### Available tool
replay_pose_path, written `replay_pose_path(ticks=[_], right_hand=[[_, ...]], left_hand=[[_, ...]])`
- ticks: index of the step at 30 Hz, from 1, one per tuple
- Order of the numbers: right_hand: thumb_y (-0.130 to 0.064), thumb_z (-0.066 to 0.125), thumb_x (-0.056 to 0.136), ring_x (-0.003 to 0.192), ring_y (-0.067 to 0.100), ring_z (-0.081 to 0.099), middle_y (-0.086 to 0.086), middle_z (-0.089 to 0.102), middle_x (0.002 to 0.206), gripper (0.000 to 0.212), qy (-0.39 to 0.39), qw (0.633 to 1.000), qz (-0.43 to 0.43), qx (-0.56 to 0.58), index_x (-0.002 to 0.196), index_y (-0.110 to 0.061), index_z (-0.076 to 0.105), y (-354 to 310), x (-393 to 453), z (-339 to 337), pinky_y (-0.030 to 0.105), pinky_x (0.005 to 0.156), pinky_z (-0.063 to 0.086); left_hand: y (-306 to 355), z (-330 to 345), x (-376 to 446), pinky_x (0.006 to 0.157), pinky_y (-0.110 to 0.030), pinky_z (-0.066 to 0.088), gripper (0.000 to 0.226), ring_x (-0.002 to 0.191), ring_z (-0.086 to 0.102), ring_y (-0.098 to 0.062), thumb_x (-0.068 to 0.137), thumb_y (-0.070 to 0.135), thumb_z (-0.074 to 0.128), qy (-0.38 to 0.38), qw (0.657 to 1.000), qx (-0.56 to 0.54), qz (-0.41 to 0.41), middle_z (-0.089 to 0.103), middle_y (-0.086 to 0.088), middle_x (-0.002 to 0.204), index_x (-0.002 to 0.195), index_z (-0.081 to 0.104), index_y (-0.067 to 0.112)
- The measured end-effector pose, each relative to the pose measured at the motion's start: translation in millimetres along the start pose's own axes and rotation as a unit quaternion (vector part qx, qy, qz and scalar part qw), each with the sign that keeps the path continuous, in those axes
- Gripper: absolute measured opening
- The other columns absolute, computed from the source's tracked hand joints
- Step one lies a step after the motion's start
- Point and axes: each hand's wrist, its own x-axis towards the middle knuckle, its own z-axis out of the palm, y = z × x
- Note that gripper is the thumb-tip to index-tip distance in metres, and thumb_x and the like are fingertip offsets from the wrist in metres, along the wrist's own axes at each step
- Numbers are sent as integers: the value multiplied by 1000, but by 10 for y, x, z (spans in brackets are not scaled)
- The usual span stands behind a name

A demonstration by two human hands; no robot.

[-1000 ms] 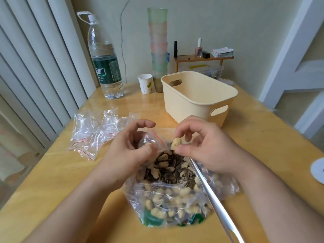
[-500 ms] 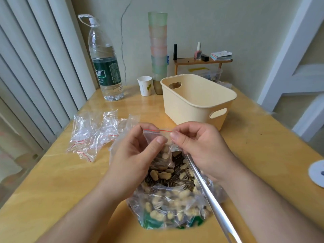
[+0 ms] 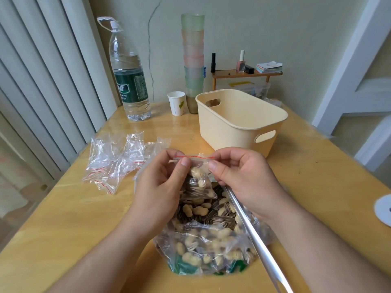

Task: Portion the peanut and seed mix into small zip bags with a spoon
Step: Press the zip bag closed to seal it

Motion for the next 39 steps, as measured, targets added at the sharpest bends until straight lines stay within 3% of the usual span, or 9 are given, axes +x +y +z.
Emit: replay_pose_path(ticks=[3, 7, 10, 15, 21, 24, 31, 36, 39], right_hand=[[-8, 76, 92, 67, 6, 61, -7, 72, 73, 10, 19, 1000, -7, -1, 91, -18, 75, 11, 9, -11, 21, 64, 51], [-12, 78, 90, 68, 7, 62, -5, 73, 76, 8, 43, 999, -24, -19, 89, -20, 76, 19, 25, -32, 22, 66, 51], [-12, 77, 91, 66, 8, 61, -4, 71, 74, 9, 54, 998, -22, -16, 88, -19, 75, 10, 19, -22, 22, 63, 52], [-7, 74, 94, 64, 13, 59, -1, 67, 68, 12, 64, 997, -25, -30, 85, -15, 70, 2, 24, -26, 22, 60, 51], [-9, 75, 92, 61, 9, 59, -5, 67, 67, 7, 33, 999, -9, 6, 91, -16, 74, -42, 2, -7, 18, 58, 47], [-8, 75, 92, 55, 7, 57, -8, 67, 62, 10, 29, 999, -15, 5, 90, -18, 74, -42, 0, 14, 15, 56, 45], [-12, 76, 92, 52, 5, 55, -6, 65, 60, 9, 38, 999, -27, -5, 88, -21, 75, -44, -5, -1, 14, 54, 42], [-11, 73, 95, 51, 6, 53, -2, 61, 58, 9, 43, 998, -25, -24, 88, -16, 71, -31, 0, -9, 15, 54, 41], [-10, 72, 95, 52, 6, 53, -2, 61, 58, 10, 42, 999, -18, -18, 87, -16, 70, -40, -5, -12, 14, 53, 41]], left_hand=[[15, 19, 12, 60, -17, 49, 16, 66, 63, -6, 103, 18, 60, 5, 1000, -22, 3, 76, -1, 87, 103, 63, 2], [-26, 8, 43, 60, -19, 46, 13, 62, 53, -6, 103, 20, 60, 28, 999, -38, -4, 62, 11, 69, 98, 65, 9], [-4, 30, 32, 60, -18, 48, 13, 61, 52, -5, 103, 22, 59, 39, 998, -44, -3, 66, 10, 71, 96, 64, 12], [16, 72, 3, 59, -18, 50, 15, 59, 55, -2, 102, 21, 60, 51, 998, -29, 9, 80, -4, 97, 100, 61, 7], [17, 69, 6, 59, -24, 48, 17, 61, 51, -11, 101, 24, 61, 61, 998, -31, 10, 63, 2, 71, 94, 67, 10], [27, 68, 7, 58, -22, 47, 17, 60, 49, -10, 99, 27, 61, 57, 998, -34, 12, 57, 3, 67, 89, 69, 16], [10, 69, 10, 58, -21, 47, 19, 59, 49, -9, 99, 27, 61, 52, 998, -42, 4, 56, 3, 66, 94, 68, 10], [2, 60, -14, 68, -27, 51, 18, 70, 58, -12, 98, 30, 64, 19, 999, -36, 0, 77, -3, 92, 98, 74, 15], [-5, 62, -20, 75, -28, 54, 16, 84, 68, -14, 91, 29, 70, 20, 999, -41, 2, 79, -10, 101, 99, 72, 15]])
